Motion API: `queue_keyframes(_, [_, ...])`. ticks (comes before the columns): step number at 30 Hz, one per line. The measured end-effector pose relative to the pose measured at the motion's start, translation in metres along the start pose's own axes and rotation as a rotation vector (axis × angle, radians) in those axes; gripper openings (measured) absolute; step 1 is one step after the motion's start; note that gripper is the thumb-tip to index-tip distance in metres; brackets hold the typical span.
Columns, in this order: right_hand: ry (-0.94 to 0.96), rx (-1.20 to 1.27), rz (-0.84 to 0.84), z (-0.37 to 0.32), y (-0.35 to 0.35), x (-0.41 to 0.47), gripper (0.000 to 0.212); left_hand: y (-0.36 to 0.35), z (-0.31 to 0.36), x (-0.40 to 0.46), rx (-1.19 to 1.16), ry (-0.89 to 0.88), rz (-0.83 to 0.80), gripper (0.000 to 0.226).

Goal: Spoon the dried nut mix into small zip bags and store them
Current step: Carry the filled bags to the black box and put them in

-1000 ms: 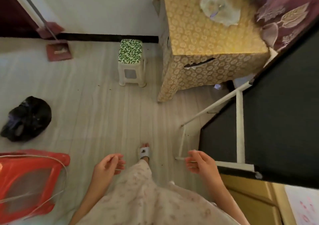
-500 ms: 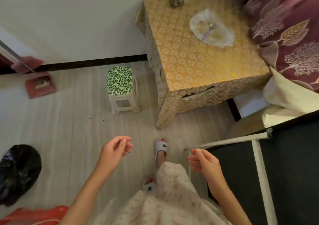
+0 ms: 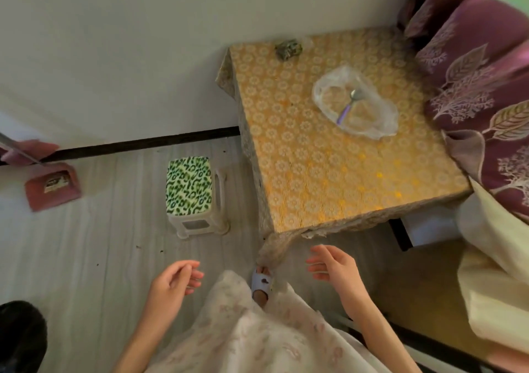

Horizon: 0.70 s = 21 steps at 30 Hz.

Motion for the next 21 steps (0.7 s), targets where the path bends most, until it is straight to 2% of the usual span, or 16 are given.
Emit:
queue_keyframes(6, [-0.027,0.005,-0.012,-0.045,-0.002,0.057,0.018,-0.029,0.028,0.063,0.044,0.048,-0.027,0.023])
queue_keyframes(15, [-0.179,0.003,-0.015,-0.088,-0.02,0.157,0.022,-0.094,0.066,0.203,0.162,0.174,-0.234,0.024])
queue_keyframes(21, [-0.307,0.192,0.049,-0.161,-0.046,0.272,0.026,-0.155,0.131,0.351,0.539,0.07,-0.53,0.024])
Point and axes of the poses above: each hand's wrist, its own x-axis towards the middle knuckle, its own y-axis out of the back of the hand, z = x × y, the point moved 10 cm from there along x, towards the middle knuckle
